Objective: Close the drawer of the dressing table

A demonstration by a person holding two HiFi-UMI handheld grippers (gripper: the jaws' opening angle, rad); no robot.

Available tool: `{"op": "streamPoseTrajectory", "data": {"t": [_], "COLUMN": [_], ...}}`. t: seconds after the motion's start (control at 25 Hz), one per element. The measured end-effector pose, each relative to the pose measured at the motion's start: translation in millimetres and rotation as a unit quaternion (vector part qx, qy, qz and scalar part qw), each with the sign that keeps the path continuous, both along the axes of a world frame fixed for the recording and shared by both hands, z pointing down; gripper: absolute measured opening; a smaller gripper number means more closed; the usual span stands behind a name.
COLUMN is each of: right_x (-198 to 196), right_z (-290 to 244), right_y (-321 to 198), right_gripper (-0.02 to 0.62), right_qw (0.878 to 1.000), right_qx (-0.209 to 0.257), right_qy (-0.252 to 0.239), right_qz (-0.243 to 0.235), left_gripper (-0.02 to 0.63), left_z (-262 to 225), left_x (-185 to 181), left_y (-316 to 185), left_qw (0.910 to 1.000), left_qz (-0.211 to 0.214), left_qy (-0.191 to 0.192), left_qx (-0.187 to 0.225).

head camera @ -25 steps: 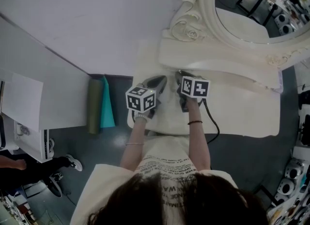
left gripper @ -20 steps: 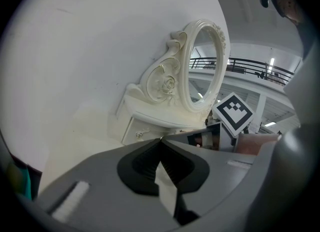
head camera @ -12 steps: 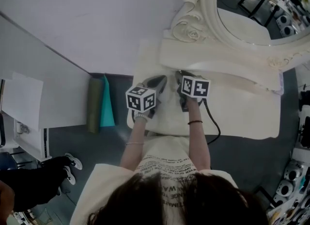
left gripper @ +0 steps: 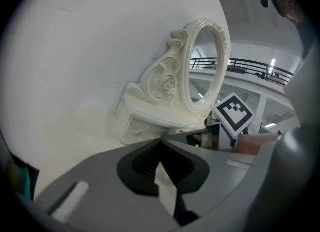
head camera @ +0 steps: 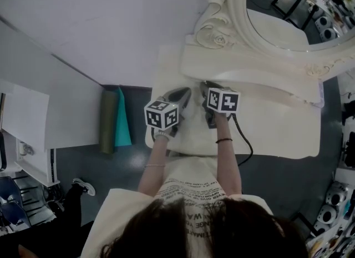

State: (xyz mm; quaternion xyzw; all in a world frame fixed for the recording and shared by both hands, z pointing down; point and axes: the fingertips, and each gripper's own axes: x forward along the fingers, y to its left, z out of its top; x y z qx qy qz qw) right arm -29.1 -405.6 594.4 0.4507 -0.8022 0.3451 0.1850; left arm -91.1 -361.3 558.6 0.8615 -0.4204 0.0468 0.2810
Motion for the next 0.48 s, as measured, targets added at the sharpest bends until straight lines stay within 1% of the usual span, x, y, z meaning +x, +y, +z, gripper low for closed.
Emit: {"op": "streamPoseTrajectory", "data": {"t": [0.12,0.48], "right_x": [0,4], "right_z": [-2,-8], "right_y": [1,13], "right_gripper": [0.124,0.124], "right_qw": [1.000,1.000], "right_qx": [0.008,0.009], "right_qy": [0.002,-0.013], "right_qz": [0.003,0.013], "left_gripper": [-0.001,0.000], "left_z": [-1,-9], "left_x": [0,-3], "left_y": [1,11], "left_qw": [1.0000,0.9999], "left_qz": [0.000,0.000], "left_qy": [0.000,0.003], "left_qx": [0.001,0.010]}}
